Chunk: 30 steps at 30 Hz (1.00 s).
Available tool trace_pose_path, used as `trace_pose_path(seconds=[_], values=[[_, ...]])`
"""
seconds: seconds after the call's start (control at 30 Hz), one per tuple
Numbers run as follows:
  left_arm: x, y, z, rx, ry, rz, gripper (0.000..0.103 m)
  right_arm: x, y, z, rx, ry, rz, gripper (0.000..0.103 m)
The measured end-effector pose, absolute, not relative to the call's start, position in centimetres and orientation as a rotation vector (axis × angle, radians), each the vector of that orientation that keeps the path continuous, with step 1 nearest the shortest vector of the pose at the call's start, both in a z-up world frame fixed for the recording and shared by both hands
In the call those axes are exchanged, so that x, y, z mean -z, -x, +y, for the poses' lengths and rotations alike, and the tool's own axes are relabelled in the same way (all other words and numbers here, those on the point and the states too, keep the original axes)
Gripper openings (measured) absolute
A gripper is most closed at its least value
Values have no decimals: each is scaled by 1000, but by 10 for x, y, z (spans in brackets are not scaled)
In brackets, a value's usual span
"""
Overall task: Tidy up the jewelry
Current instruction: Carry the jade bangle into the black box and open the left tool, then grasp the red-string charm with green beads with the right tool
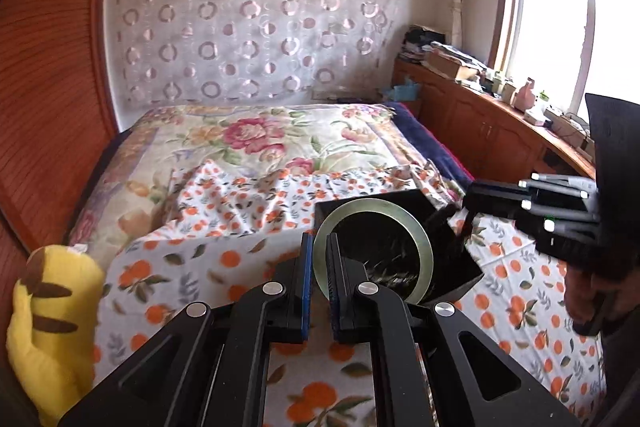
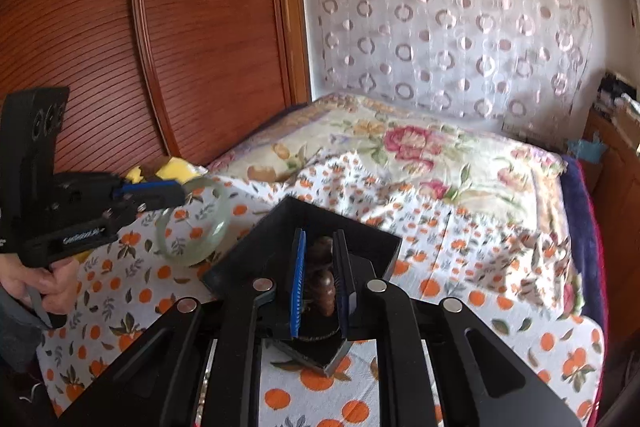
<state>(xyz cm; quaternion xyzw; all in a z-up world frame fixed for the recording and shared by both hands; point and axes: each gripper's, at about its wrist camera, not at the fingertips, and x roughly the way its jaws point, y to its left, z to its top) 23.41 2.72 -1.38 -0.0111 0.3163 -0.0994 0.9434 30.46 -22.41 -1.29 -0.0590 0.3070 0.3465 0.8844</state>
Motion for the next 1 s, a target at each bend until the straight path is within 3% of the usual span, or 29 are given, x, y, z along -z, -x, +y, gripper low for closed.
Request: trace_pose_path(seconds=[0.1,0.63,0.77,0.87,1.0], values=[[15,-247,16,222,22,650,6,15,-303,-230,-706,123,644,20],[48,-275,-22,290,-35,757,7,40,-283,-260,-645,141,689,22],[44,-265,-22,296,-38,745,28,44,-271,-262,-642,137,690,22],[38,-252,-17,300,-31,733,33,44,-262,-261,-652,128,689,22],[36,-228,-8,286,-38,723,54,46,-246,-256,-673,118,697,23]])
